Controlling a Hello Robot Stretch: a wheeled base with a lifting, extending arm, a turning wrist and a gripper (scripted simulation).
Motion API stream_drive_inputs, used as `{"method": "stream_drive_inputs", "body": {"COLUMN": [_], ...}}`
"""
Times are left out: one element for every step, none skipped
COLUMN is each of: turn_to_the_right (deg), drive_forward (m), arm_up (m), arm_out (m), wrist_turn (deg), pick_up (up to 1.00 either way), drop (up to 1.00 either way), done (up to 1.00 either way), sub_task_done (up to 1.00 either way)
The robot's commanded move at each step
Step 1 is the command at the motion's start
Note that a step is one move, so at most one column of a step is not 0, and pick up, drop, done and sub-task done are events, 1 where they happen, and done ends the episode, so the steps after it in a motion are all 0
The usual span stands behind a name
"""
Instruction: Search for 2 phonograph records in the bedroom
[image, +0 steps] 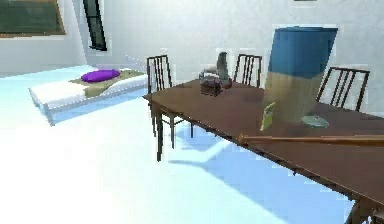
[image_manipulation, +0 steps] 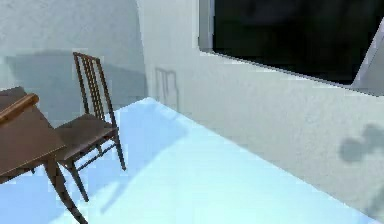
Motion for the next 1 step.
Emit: {"method": "stream_drive_inputs", "body": {"turn_to_the_right": [0.0], "drive_forward": [0.5], "arm_up": [0.0], "arm_out": [0.0], "wrist_turn": [0.0], "pick_up": [0.0], "drop": [0.0], "done": [0.0], "sub_task_done": [0.0]}}
